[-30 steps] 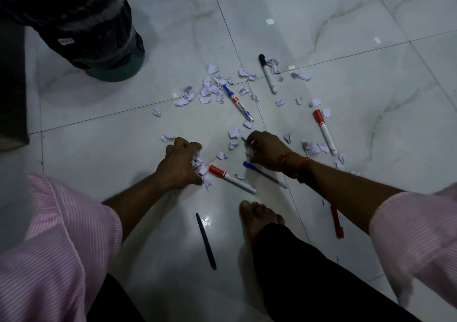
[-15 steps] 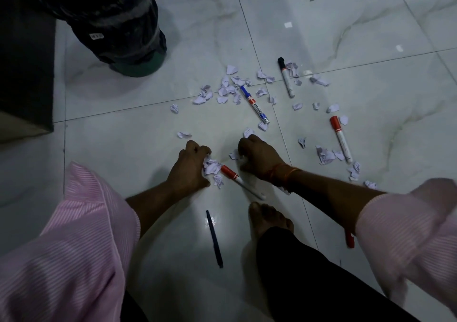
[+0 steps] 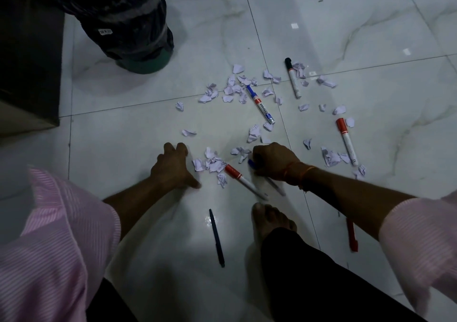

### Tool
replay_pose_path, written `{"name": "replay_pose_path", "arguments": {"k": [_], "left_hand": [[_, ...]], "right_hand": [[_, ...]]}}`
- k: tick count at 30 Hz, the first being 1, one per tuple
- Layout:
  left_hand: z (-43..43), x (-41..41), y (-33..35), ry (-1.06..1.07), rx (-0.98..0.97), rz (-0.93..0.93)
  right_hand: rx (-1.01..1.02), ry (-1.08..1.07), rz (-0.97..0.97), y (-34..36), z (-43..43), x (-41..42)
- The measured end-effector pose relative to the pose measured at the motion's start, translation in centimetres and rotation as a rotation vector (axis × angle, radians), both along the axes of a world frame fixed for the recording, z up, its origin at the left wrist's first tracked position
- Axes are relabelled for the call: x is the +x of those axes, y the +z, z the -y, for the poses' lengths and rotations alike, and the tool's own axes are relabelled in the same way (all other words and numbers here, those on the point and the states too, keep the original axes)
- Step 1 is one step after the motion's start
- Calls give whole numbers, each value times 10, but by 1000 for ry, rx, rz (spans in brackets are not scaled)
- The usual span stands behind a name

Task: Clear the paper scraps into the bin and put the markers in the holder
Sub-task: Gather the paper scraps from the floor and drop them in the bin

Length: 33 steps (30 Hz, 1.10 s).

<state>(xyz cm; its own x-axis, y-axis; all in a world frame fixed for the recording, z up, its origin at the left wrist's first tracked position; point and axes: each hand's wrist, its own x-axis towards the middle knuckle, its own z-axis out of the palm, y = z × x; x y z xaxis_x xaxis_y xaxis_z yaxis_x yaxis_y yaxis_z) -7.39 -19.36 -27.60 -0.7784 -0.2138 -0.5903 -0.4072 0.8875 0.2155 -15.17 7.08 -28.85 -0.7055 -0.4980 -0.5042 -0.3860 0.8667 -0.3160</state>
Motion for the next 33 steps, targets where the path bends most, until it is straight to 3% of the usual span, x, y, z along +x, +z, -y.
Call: {"name": "replay_pose_path", "arguments": {"k": [4,13,19,24,30,33], "left_hand": [[-8,9,-8,-27,54,-62],[-31,20,-15,25,188,-175],[-55,12,-19,62,163,-272],[-43,-5,-27,138,235,-337],[-28,-14,-26,159,218,-460],[-23,-17,-23,167,179,-461]], "right_hand": [[56,61,-32,5,9,-2],[-235,91,-26,13,38,14],[-127,152,-33,10,36,26],[169,278,118,22,23,13],[-137,-133,-106,21,11,-12],[-135,-224,-134,16,8,-22]]}}
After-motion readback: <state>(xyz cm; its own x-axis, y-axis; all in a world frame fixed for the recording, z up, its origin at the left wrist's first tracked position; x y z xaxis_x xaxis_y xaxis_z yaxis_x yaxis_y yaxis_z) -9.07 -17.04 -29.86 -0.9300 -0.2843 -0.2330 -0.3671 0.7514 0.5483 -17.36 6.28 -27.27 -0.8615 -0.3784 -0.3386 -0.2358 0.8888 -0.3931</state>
